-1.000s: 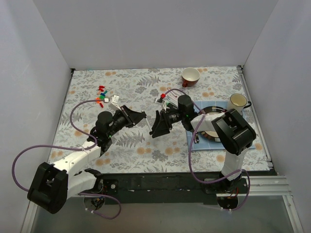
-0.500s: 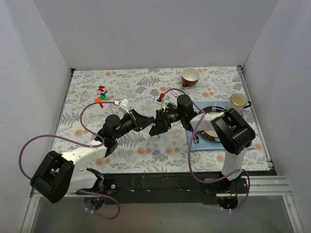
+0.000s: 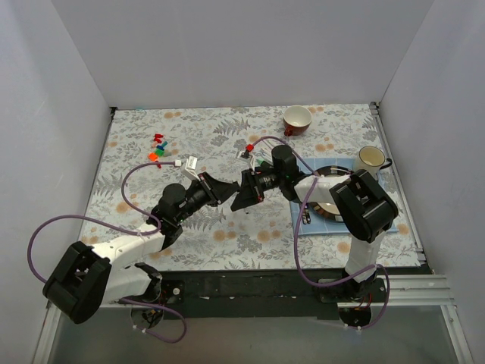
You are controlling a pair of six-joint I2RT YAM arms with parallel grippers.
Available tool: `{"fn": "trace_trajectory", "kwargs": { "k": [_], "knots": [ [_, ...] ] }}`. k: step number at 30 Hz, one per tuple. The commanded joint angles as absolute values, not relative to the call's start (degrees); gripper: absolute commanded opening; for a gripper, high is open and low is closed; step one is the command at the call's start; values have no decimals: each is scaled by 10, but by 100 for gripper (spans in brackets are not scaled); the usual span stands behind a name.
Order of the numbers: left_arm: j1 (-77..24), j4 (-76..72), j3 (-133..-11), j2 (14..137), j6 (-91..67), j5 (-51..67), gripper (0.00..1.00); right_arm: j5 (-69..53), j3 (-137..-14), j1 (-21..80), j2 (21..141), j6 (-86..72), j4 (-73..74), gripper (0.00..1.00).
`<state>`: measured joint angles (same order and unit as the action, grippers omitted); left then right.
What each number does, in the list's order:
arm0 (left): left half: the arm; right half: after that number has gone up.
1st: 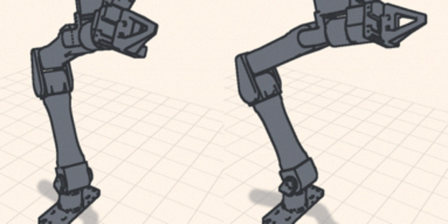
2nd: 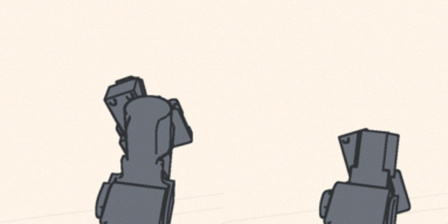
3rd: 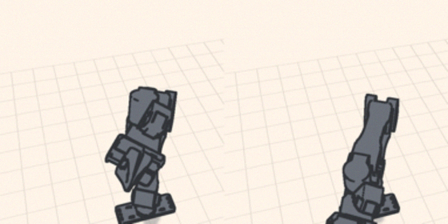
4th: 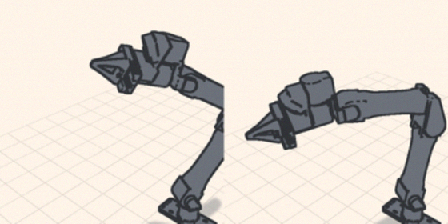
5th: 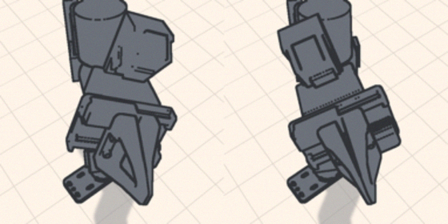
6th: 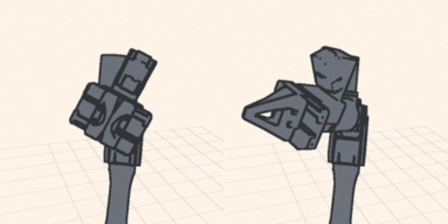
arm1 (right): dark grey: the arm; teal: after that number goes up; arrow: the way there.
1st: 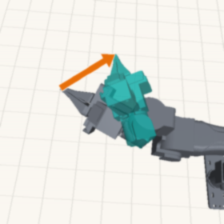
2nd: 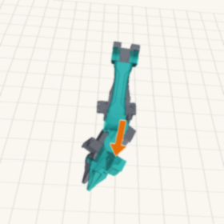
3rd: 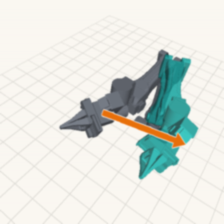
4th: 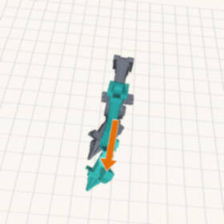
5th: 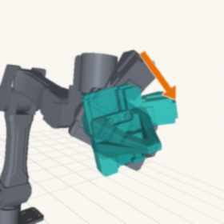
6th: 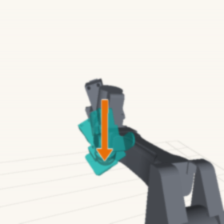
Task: Open the pen caps
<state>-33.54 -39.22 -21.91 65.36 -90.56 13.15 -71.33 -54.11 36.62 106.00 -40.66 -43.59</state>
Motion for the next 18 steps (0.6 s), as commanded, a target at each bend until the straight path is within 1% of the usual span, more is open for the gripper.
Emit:
{"fn": "trace_trajectory", "kwargs": {
  "k": [1, 5, 18],
  "knots": [
    [-335, -404, -217, 638, -891, 120, 22, -713, -560, 355, 1038, -368, -400, 1],
    [-335, -400, -230, 643, -888, 120, 31, -722, -561, 356, 1038, -365, -402, 1],
    [-334, -430, -254, 690, -893, 143, 32, -737, -560, 359, 1041, -378, -419, 1]
  ]
}}
